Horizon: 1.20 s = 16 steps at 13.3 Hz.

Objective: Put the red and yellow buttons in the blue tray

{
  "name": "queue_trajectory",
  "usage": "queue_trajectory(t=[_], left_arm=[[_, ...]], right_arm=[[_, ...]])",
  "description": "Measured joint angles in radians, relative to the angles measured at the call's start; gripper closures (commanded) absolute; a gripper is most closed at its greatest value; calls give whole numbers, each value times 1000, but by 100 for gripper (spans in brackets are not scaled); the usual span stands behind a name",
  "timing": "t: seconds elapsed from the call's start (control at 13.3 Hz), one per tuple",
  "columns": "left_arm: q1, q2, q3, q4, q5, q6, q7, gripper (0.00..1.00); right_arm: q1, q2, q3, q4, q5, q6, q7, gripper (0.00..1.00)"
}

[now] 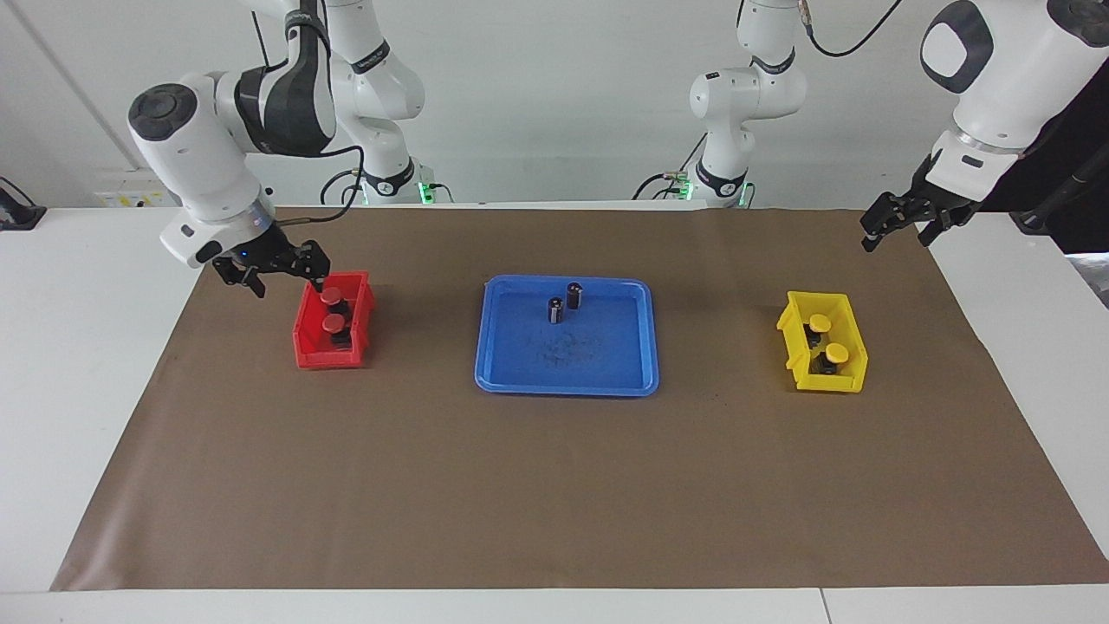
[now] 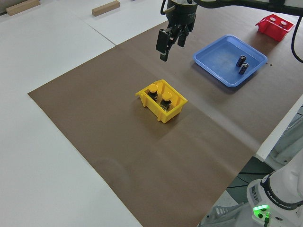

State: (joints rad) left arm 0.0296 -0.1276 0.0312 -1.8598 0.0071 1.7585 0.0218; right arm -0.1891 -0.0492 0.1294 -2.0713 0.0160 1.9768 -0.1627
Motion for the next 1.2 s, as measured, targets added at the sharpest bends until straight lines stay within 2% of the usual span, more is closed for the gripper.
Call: queue_trajectory(t=[0.22, 0.38, 0.53, 0.75, 1.2], left_arm=[[30, 17, 1, -56, 0, 96, 14, 0], [30, 54, -1, -70, 0, 153, 18, 1], [28, 105, -7, -87, 0, 205, 18, 11], [28, 169, -10, -180, 0, 354, 18, 17], [-1, 186, -17, -217, 0, 373, -131, 17]], right_arm=[[0, 6, 0, -100, 2, 120, -62, 34], [0, 10, 0, -143, 2, 157, -80, 35], [0, 14, 1, -155, 2, 166, -83, 35], [1, 20, 1, -168, 2, 198, -83, 37], [11, 20, 1, -207, 2, 237, -83, 37]])
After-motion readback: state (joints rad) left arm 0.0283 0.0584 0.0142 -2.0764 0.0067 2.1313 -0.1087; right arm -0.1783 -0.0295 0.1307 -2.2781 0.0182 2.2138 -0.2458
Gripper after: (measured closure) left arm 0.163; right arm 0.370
